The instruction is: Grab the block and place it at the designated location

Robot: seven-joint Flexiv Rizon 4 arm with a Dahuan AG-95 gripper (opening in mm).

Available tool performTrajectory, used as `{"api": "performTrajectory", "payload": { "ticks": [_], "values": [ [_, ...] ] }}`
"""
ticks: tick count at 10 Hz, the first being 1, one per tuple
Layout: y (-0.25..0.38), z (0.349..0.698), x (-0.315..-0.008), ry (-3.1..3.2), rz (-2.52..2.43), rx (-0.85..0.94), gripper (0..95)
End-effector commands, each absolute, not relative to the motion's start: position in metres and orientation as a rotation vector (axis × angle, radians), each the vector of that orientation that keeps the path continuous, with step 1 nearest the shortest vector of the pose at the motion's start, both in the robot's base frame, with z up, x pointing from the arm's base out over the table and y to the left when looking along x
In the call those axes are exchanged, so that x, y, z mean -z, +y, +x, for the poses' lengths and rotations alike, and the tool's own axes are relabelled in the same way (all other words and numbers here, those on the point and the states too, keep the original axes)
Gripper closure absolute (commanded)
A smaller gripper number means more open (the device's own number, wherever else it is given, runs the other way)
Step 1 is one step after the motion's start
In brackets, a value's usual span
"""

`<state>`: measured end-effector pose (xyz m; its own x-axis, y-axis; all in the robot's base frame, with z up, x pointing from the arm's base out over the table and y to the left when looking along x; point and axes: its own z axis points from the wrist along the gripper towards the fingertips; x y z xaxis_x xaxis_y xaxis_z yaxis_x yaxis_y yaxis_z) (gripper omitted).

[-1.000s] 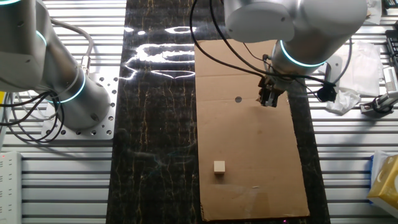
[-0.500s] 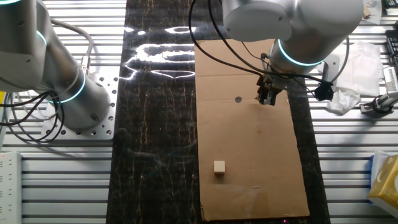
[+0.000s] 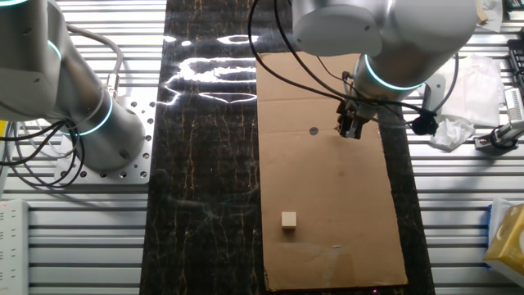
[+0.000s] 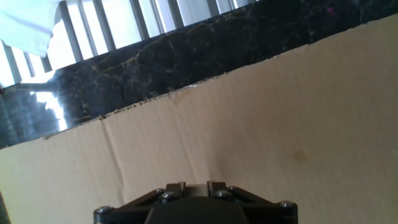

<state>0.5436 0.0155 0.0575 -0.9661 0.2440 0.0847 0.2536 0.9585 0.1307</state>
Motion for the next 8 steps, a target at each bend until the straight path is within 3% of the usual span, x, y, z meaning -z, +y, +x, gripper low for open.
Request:
{"api": "performTrajectory", "payload": {
  "ticks": [1, 8],
  "values": [
    [0.016, 0.543, -0.056, -3.042, -0.388, 0.222, 95.0],
    [0.017, 0.531, -0.054, -3.040, -0.387, 0.226, 95.0]
  ]
}}
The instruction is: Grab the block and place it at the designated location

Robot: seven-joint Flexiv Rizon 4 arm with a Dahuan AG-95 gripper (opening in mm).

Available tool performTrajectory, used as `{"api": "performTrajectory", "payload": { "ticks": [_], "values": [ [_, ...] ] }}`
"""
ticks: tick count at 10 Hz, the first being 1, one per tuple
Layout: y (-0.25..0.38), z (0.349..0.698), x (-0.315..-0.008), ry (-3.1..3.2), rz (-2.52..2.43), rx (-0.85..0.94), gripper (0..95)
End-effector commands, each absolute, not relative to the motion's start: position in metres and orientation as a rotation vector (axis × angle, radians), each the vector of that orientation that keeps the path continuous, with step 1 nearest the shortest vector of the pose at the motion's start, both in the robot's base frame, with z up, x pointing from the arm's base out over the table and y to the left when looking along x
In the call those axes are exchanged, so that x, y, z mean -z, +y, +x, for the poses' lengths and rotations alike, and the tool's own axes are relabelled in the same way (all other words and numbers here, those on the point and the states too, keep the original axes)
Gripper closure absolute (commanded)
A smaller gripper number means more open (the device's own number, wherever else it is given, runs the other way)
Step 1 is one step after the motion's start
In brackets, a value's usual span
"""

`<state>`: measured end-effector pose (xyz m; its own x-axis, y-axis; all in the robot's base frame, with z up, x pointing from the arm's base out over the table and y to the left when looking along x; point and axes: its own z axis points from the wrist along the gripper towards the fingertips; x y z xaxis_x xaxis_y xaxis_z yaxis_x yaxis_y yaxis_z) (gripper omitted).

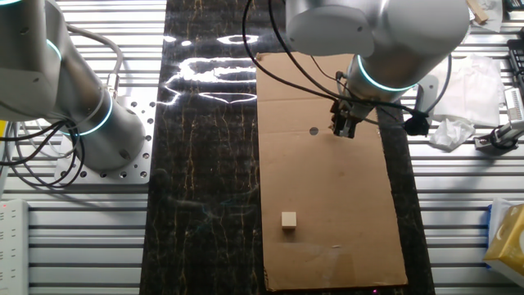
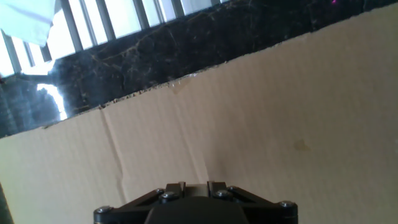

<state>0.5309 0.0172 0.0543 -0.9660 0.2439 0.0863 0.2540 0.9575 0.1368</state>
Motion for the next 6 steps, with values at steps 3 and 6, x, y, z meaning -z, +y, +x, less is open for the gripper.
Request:
{"api": "performTrajectory", "payload": {
  "ticks": [3, 6],
  "values": [
    [0.016, 0.521, -0.049, -3.043, -0.388, 0.226, 95.0],
    [0.016, 0.515, -0.048, -3.043, -0.388, 0.225, 95.0]
  ]
}}
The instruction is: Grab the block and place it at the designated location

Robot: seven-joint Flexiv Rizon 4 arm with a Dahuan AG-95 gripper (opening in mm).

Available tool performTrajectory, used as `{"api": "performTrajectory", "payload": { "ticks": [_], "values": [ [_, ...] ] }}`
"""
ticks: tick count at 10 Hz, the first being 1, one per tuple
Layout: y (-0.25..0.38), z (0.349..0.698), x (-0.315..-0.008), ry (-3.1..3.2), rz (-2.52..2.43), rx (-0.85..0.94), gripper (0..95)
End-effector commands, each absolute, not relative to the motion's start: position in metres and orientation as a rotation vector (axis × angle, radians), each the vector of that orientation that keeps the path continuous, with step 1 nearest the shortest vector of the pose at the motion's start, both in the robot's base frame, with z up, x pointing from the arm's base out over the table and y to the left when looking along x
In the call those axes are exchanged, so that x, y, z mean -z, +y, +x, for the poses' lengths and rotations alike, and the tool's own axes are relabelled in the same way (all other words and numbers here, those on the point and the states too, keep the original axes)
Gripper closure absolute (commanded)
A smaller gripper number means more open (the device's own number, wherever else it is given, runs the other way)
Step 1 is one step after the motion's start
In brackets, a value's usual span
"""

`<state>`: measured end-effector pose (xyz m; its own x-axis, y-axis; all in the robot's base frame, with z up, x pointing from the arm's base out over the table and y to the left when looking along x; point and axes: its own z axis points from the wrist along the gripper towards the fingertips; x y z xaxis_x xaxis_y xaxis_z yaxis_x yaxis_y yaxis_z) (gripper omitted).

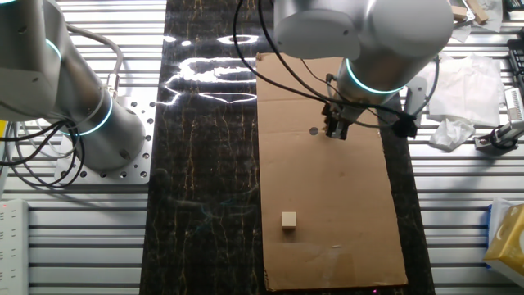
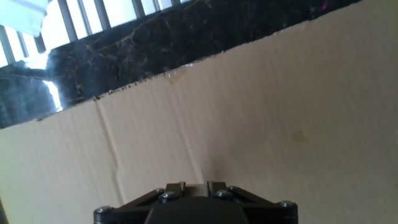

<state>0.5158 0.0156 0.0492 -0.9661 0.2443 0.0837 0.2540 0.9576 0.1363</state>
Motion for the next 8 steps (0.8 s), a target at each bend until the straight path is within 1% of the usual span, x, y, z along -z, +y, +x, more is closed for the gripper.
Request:
{"api": "performTrajectory", "payload": {
  "ticks": [1, 8],
  "values": [
    [0.015, 0.513, -0.047, -3.043, -0.388, 0.227, 95.0],
    [0.015, 0.500, -0.040, -3.052, -0.390, 0.232, 95.0]
  ]
}}
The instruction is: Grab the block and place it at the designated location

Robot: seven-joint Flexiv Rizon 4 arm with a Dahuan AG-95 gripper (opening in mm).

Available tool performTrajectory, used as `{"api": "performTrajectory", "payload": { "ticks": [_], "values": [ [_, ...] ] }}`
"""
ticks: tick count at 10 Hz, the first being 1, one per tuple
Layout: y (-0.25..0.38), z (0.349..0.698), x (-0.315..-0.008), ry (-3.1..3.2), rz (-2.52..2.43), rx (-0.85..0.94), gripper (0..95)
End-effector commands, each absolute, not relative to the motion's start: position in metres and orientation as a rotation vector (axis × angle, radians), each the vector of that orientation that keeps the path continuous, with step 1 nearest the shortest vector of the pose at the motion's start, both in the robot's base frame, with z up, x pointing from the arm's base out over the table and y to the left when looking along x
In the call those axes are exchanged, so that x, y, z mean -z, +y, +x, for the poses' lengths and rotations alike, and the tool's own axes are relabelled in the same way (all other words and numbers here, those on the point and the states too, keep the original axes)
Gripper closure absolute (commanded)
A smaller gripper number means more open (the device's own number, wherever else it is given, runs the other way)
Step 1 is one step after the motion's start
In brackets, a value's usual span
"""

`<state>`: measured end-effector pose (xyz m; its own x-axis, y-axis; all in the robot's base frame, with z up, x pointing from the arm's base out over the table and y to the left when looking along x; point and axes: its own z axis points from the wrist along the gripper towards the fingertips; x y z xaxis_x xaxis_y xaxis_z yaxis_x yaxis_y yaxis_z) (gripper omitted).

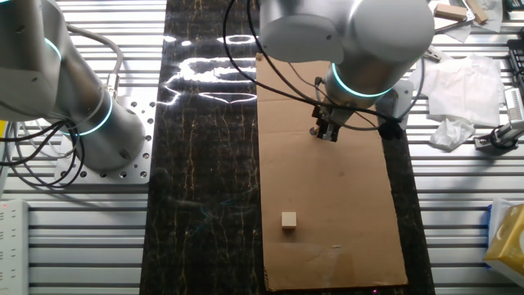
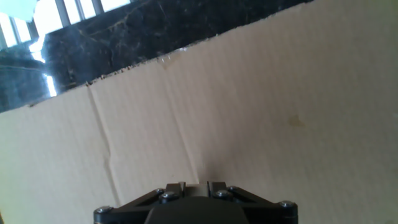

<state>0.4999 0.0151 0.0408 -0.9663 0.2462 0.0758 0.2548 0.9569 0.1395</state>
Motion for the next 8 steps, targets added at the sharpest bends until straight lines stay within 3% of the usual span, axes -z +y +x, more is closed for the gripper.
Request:
{"api": "performTrajectory", "payload": {
  "ticks": [1, 8],
  "values": [
    [0.0145, 0.4979, -0.0396, -3.053, -0.391, 0.233, 95.0],
    [0.0142, 0.4952, -0.0388, -3.059, -0.391, 0.235, 95.0]
  ]
}}
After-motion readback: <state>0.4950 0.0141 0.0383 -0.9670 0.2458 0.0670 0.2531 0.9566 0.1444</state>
